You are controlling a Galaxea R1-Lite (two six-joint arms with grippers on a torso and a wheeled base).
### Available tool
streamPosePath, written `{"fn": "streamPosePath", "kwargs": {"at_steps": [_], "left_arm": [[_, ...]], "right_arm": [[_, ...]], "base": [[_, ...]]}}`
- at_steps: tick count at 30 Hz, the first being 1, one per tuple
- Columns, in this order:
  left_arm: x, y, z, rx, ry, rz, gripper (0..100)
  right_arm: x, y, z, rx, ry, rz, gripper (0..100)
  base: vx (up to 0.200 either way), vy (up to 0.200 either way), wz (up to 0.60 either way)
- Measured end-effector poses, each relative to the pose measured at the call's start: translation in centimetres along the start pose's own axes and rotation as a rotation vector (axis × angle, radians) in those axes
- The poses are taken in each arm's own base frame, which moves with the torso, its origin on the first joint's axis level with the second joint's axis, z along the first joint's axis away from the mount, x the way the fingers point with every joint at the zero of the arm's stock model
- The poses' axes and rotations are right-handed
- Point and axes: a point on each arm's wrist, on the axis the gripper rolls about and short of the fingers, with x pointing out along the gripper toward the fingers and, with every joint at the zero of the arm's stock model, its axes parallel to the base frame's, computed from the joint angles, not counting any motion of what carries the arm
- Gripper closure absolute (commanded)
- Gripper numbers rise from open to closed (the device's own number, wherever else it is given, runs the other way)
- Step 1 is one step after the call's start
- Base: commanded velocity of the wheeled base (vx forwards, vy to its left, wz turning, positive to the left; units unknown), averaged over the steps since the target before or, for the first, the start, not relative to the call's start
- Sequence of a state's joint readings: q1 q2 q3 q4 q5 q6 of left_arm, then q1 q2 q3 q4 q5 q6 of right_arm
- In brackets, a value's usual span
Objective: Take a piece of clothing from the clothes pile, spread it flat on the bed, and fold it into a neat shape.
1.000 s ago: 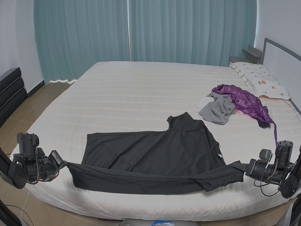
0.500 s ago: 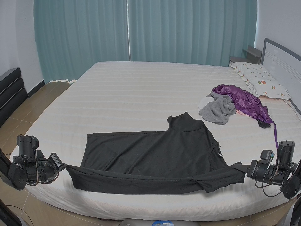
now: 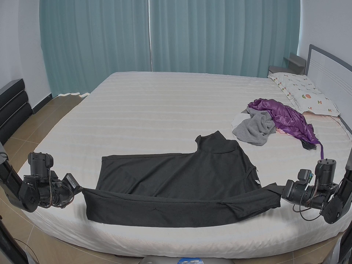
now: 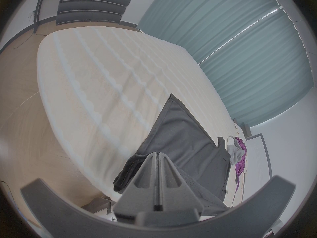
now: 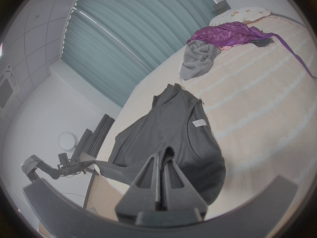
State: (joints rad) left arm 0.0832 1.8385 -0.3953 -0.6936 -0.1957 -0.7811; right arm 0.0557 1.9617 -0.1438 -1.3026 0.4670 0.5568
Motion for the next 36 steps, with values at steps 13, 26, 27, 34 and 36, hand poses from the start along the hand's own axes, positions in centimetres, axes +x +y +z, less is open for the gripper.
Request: {"fn": "streamPosePath", "kwargs": {"at_steps": [13,26,27,34,36], "left_arm": [[4.2,0.1,1.0,-0.008,0.034,0.033,100],[7.0,-0.1,1.0,0.002,0.059,0.038,100],[7.1,-0.1,1.0,0.003,0.061,0.039,100],[7.8,0.0,0.9,0.003,0.070,0.045,0],[7.9,0.0,0.8,0.003,0.073,0.046,0]], "right_arm": [[4.1,-1.8,0.8,0.011,0.013,-0.026,100],[6.9,-3.4,1.4,0.041,0.051,-0.056,100],[7.1,-3.5,1.4,0.042,0.052,-0.057,100],[7.9,-4.0,1.2,0.045,0.062,-0.063,0],[8.0,-4.1,1.2,0.045,0.062,-0.063,0]], "base": [[0.000,0.000,0.00],[0.000,0.000,0.00],[0.000,0.000,0.00],[0.000,0.000,0.00],[0.000,0.000,0.00]]}}
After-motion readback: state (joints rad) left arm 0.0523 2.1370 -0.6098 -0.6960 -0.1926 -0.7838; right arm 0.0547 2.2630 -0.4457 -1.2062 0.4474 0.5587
